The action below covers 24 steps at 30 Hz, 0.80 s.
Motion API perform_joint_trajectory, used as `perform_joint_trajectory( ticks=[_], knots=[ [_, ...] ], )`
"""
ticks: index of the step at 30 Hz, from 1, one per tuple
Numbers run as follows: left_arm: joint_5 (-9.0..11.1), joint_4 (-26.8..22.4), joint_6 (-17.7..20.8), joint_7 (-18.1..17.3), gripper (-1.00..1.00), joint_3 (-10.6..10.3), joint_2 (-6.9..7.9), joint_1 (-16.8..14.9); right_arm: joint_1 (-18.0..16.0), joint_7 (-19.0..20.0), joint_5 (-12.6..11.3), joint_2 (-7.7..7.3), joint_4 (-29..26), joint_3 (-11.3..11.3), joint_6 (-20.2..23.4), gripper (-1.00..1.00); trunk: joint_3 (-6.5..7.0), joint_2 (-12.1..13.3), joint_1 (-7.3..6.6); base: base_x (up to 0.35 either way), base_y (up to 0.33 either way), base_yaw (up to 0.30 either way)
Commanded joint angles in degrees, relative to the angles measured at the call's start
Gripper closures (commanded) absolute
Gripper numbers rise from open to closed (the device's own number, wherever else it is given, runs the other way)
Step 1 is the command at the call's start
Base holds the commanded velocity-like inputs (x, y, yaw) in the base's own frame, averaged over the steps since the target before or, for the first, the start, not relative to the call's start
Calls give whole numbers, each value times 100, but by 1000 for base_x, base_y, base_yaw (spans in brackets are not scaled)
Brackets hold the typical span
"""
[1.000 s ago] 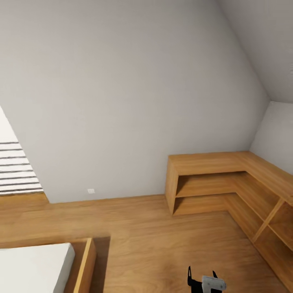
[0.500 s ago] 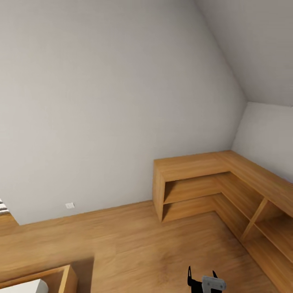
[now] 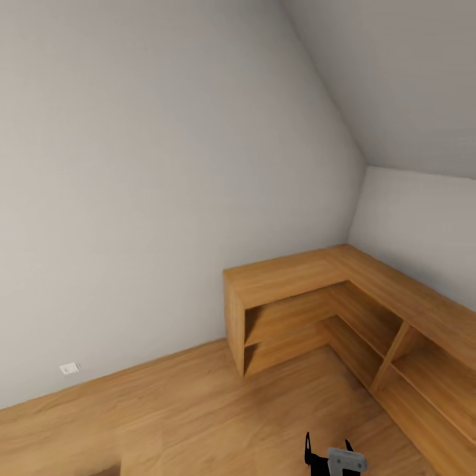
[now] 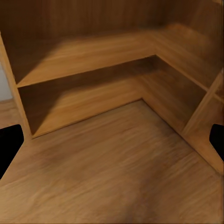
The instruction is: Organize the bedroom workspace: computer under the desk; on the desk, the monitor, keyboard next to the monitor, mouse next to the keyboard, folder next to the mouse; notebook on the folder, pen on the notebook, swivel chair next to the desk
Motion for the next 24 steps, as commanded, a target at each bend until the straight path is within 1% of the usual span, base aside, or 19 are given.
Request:
perform_joint_trajectory(
  ticks=[1,5,9,24],
  knots=[
    [17,-23,-19,56,-100,-50,6,-5,-7,-10,-54,0,6,50,-19,-100,-10,-12,7,322,0,-279],
    [17,-23,-18,56,-100,-52,2,-4,-7,-8,-54,1,6,50,-19,-100,0,-12,7,313,0,-280],
    [17,-23,-16,56,-100,-53,0,-4,-7,-7,-54,0,6,50,-18,-100,9,-12,7,178,0,-281],
    [17,-23,-15,56,-100,-53,6,-4,-7,2,-53,4,6,50,-15,-100,47,-12,7,28,0,-279]
  ],
)
